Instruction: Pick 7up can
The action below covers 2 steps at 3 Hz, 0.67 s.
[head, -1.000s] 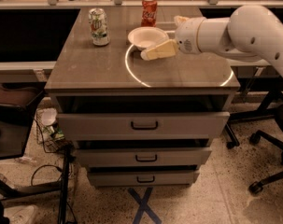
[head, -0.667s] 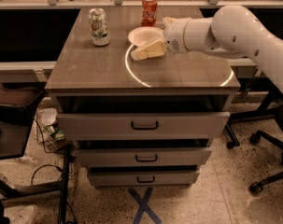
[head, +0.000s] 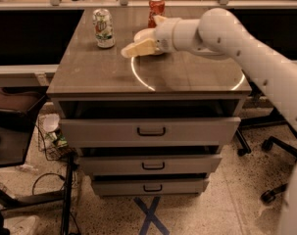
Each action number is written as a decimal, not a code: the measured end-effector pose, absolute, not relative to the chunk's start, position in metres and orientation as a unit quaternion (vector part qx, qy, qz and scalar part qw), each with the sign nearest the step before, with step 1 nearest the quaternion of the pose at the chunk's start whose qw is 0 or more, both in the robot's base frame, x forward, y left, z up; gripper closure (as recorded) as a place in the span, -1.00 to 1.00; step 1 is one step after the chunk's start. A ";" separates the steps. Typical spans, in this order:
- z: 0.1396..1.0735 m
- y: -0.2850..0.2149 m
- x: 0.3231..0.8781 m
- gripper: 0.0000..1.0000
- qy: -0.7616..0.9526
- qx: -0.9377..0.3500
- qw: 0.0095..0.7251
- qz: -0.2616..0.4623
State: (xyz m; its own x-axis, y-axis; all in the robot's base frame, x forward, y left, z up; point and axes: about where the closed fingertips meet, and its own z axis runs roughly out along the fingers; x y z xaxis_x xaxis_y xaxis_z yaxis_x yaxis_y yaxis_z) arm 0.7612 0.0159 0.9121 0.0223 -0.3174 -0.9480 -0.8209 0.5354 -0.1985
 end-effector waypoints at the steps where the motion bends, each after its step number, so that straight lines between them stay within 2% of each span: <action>1: 0.917 0.033 0.780 -1.00 0.650 -0.425 0.583 0.238; 2: 0.918 0.056 0.798 -1.00 0.642 -0.429 0.582 0.254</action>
Offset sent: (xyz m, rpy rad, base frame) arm 0.0612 0.0666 0.0127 0.0872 -0.0078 0.0869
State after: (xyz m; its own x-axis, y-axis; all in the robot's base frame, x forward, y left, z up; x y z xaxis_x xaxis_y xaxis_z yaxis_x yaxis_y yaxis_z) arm 0.7976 0.0565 0.9184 0.0458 -0.2549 -0.9659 -0.8467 0.5032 -0.1730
